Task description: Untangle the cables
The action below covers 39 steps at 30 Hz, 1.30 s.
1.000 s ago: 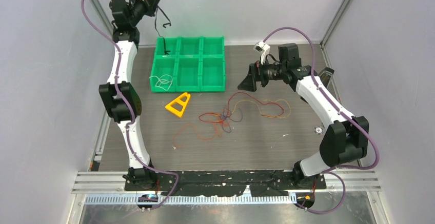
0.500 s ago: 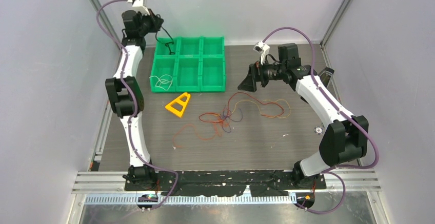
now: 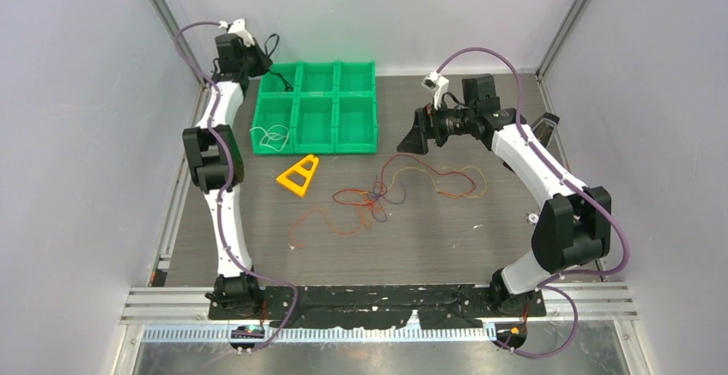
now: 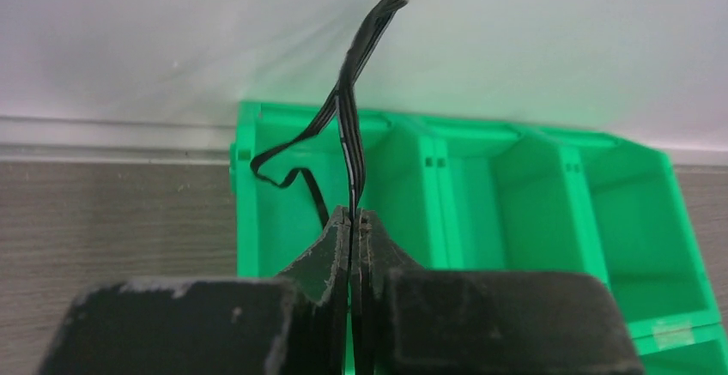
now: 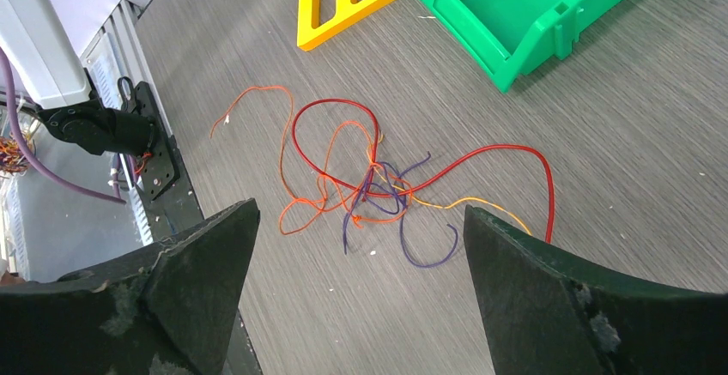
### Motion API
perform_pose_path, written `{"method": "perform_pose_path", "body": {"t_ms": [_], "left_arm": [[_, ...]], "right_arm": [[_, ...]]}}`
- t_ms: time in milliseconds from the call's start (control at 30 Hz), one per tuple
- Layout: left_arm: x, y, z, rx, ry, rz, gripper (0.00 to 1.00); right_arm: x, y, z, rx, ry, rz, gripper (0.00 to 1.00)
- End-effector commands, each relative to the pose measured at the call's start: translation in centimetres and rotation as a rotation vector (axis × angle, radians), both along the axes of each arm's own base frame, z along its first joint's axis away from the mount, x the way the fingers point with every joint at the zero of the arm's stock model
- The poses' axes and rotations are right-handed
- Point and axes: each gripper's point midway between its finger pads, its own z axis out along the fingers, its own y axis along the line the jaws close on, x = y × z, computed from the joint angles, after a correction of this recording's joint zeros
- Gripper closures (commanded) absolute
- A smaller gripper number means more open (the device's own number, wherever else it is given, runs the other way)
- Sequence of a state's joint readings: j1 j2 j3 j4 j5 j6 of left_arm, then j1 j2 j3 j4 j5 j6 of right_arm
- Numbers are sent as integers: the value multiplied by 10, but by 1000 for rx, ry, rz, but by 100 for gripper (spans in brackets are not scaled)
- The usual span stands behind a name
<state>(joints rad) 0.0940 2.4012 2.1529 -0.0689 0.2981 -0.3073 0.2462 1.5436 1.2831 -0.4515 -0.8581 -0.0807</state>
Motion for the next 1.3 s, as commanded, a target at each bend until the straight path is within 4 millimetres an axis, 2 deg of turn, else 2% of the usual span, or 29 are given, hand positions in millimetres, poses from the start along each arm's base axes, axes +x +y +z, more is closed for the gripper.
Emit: {"method": "perform_pose_path", "body": {"t_ms": [0, 100, 233, 333, 433, 667, 900, 1033, 1133, 1267], "left_arm": [[-5, 1, 7, 24, 24, -27, 100], [-11, -9, 7, 63, 30, -83, 100], [-18, -9, 1, 126, 72, -76, 100], [-27, -10, -5, 166, 114, -89, 97], [-34, -10, -1, 201, 127, -107, 90], [-46, -8, 35, 253, 68, -114, 50], [-56, -12, 89, 276, -53, -129, 36], [-60, -11, 103, 336, -81, -153, 34], [-65, -11, 90, 368, -22, -195, 39], [-82, -24, 76, 469, 10, -386, 40]], "right_arm": [[5, 0, 13, 8, -45, 8, 5], [6, 1, 13, 12, -43, 10, 5], [6, 2, 16, 16, -44, 11, 5], [5, 1, 19, 13, -55, 12, 5], [3, -1, 19, 8, -57, 12, 5], [0, -1, 24, 17, -60, 20, 5], [-2, -1, 28, 20, -69, 20, 5], [-4, -2, 29, 19, -76, 18, 5], [-6, -3, 29, 17, -76, 19, 5], [-8, -5, 27, 4, -77, 20, 5]]}}
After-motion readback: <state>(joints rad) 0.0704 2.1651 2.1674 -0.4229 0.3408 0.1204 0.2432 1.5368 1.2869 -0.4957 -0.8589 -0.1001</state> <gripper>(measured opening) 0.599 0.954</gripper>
